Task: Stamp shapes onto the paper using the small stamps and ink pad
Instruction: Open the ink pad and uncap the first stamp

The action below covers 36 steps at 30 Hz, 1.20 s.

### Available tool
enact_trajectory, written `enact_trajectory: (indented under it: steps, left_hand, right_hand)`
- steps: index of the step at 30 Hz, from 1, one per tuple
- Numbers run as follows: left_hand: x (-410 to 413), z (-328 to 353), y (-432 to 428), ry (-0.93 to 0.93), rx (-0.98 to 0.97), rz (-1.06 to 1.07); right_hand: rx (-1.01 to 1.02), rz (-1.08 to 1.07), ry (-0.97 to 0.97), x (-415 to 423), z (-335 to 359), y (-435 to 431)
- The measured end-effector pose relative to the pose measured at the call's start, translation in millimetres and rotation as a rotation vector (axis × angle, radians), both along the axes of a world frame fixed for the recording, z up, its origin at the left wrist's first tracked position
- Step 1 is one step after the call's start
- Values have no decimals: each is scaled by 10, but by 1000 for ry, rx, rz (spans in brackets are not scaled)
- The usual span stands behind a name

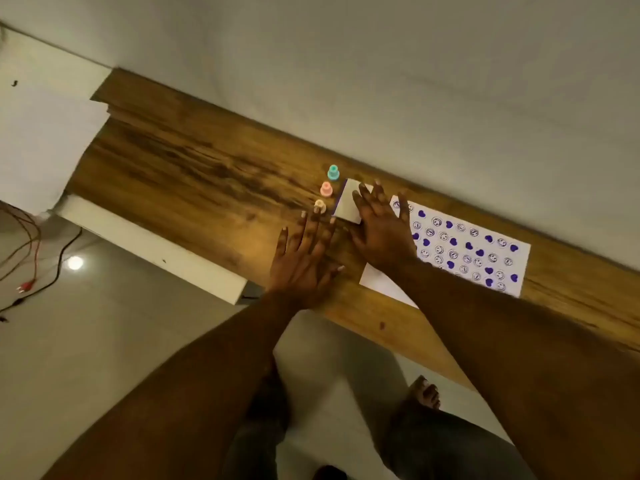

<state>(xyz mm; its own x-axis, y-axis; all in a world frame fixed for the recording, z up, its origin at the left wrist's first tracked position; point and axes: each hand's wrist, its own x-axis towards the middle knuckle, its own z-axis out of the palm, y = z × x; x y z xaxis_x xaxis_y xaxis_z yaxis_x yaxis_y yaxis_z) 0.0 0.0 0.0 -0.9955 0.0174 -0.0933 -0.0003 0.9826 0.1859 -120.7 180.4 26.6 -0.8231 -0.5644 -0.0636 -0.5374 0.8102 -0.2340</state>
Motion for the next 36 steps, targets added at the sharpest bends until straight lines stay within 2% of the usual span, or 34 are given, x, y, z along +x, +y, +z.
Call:
enact_trajectory:
  steps: [4, 8, 14, 19, 24, 28, 31, 36]
  left_hand:
    - [3, -228, -69, 59, -3, -58]
    - [41, -362, -92, 164, 5, -64]
    - [132, -315, -53, 221, -47, 34]
    - [462, -209, 17, 98, -58, 153]
    - [632, -91, -22, 21, 68, 247]
    - [686, -108, -57, 36, 148, 250]
    - [721, -177, -40, 70, 177, 252]
    - [751, -182, -49, 72, 154, 214]
  right_hand:
    - [78, -1, 37, -122, -172, 43]
    - [71, 34, 84, -106, -264, 98]
    - [32, 67, 92, 97, -172, 119]
    - [119, 101, 46, 574, -22, 17]
    - [171, 108, 28, 964, 83, -137]
    - [214, 80, 16, 1158, 55, -227]
    - [222, 66, 78, 1274, 31, -285]
    - [200, 86, 101, 1338, -32, -284]
